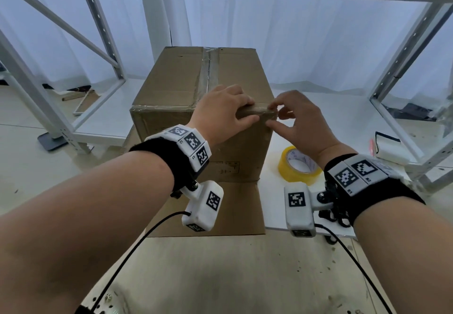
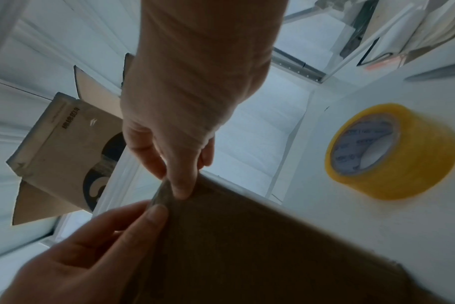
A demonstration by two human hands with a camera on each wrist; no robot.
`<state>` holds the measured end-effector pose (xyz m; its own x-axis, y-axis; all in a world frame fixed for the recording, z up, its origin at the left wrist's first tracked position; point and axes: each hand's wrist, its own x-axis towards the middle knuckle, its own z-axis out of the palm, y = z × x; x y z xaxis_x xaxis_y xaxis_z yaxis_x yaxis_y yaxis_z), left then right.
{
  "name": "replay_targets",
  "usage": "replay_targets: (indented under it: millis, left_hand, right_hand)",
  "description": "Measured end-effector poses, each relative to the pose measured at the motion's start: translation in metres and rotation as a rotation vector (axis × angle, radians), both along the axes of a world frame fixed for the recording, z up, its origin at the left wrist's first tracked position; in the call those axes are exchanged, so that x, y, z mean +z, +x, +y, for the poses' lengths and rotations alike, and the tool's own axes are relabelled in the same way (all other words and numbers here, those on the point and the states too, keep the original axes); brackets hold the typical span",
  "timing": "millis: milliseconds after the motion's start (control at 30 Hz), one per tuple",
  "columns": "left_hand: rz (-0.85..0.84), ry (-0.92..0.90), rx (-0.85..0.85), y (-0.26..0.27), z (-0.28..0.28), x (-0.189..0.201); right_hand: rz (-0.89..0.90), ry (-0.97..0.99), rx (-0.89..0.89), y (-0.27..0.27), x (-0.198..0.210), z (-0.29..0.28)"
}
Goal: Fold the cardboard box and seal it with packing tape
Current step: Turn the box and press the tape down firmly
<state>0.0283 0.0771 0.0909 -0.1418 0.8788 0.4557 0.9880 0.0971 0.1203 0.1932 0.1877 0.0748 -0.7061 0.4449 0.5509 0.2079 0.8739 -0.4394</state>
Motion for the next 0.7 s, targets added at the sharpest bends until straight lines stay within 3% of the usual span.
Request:
replay_targets:
  millis: [200, 367, 567, 700]
  left_hand:
    - [-0.006, 0.025, -0.013, 0.000, 0.000, 0.001]
    - [-0.006, 0.013, -0.013, 0.000, -0.001, 0.000]
    - [0.014, -0.003, -0.013, 0.002, -0.003, 0.002]
    - [0.035, 0.001, 0.009, 0.003, -0.003, 0.000]
  right_hand:
    - [0.148, -0.189, -0.035, -0.009, -0.003, 0.005]
    - [-0.067, -0.032, -0.052, -0.011, -0.026, 0.004]
    - [-0.286, 0.002, 0.011, -0.005, -0.016, 0.005]
    - [-0.192, -0.031, 0.010, -0.006, -0.005, 0.009]
